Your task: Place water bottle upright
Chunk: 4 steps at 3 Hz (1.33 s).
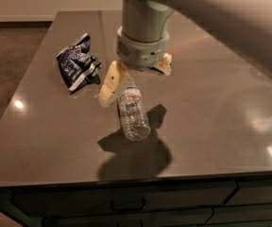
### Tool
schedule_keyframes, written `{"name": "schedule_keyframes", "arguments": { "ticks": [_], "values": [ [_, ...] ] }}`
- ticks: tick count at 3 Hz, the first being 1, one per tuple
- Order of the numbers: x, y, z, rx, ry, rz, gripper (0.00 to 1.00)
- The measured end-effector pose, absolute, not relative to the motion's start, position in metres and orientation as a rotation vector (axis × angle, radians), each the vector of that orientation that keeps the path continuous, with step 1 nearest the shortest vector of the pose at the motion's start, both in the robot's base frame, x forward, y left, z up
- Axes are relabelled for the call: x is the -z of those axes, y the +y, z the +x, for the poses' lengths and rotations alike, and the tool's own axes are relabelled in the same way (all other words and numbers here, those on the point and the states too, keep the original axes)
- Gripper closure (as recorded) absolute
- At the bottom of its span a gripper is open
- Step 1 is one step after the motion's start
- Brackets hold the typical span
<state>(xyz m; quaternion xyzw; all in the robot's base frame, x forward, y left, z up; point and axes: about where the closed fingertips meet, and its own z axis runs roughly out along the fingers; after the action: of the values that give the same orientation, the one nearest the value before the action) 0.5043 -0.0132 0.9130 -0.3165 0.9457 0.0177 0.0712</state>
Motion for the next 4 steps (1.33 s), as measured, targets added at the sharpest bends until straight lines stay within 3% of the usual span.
{"name": "schedule_keyframes", "arguments": {
  "ticks": [4],
  "values": [
    [-0.864,-0.017,0.529,0.01,3.066,-0.526,0.0]
  ]
}}
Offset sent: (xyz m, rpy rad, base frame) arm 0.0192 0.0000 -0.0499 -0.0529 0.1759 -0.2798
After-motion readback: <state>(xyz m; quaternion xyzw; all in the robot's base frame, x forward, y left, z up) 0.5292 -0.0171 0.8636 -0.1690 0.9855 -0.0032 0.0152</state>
